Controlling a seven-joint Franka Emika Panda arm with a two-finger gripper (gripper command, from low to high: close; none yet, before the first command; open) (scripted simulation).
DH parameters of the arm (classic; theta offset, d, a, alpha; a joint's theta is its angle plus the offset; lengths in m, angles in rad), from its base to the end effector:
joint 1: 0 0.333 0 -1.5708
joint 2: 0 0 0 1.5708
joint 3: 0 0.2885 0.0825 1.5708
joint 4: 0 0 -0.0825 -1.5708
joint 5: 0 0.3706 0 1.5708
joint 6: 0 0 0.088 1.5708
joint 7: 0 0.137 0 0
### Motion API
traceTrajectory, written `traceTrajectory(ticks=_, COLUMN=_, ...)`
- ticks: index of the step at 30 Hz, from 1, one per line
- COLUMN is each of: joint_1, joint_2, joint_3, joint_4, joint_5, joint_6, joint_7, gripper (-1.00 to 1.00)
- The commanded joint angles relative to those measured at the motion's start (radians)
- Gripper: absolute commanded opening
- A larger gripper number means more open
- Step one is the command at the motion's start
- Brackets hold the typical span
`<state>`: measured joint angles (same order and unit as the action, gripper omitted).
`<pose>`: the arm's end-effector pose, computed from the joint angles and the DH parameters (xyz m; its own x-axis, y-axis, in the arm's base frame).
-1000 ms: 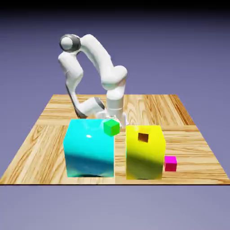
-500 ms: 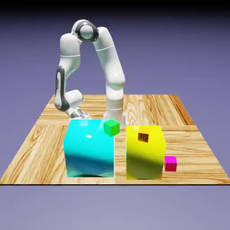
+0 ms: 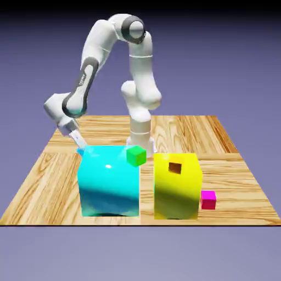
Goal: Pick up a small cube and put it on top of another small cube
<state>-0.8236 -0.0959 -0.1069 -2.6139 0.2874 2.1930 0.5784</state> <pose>0.2414 -0.2933 0.2189 -0.1388 -0.9159 -0.3767 -0.9902 0.1349 0.0367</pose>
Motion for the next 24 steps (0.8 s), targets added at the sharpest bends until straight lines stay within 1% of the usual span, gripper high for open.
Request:
traceTrajectory(ticks=1, joint_1=0.016, joint_2=-0.035, joint_3=0.030, joint_4=0.015, joint_5=-0.047, joint_6=0.006, joint_7=0.001, gripper=-1.00)
traceTrajectory(ticks=4, joint_1=0.055, joint_2=-0.121, joint_3=0.129, joint_4=0.049, joint_5=-0.147, joint_6=0.022, joint_7=-0.012, gripper=-1.00)
traceTrajectory(ticks=24, joint_1=-0.028, joint_2=-0.431, joint_3=0.854, joint_4=0.144, joint_5=-0.414, joint_6=0.081, joint_7=-0.198, gripper=-1.00)
